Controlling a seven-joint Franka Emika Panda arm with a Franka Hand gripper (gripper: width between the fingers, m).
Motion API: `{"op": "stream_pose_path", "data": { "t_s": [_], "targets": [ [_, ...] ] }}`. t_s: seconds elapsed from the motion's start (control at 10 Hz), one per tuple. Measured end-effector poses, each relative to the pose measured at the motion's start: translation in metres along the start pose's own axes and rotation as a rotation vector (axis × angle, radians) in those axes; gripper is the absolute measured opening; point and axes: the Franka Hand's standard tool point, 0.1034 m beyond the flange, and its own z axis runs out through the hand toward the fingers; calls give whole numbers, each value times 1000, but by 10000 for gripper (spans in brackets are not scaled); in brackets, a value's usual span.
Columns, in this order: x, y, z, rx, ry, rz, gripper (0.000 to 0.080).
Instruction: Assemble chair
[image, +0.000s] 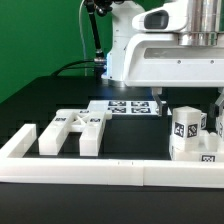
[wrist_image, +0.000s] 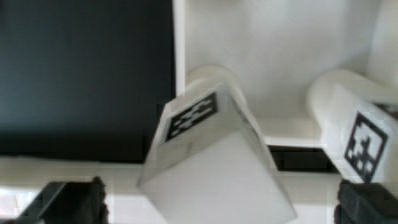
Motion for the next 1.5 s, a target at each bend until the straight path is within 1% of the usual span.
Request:
{"op": "stream_pose_path", "data": {
  "t_s": [0.3, 0.5, 0.6, 0.7, 0.8, 0.9, 1.3, 1.5],
  "targets": [
    [-3, 3, 3, -3, -1, -213, 649],
    [-3, 3, 3, -3, 1, -259, 649],
    [-3, 3, 3, -3, 1, -257, 524],
    [-3, 3, 3, -3, 1, -254, 382],
    [-3, 3, 3, -3, 1, -228, 292],
    [-3, 3, 3, -3, 1, -229, 294],
    [-3, 3, 3, 0, 2, 73, 294],
    [-5, 2, 4, 9, 11, 343, 294]
  ]
}}
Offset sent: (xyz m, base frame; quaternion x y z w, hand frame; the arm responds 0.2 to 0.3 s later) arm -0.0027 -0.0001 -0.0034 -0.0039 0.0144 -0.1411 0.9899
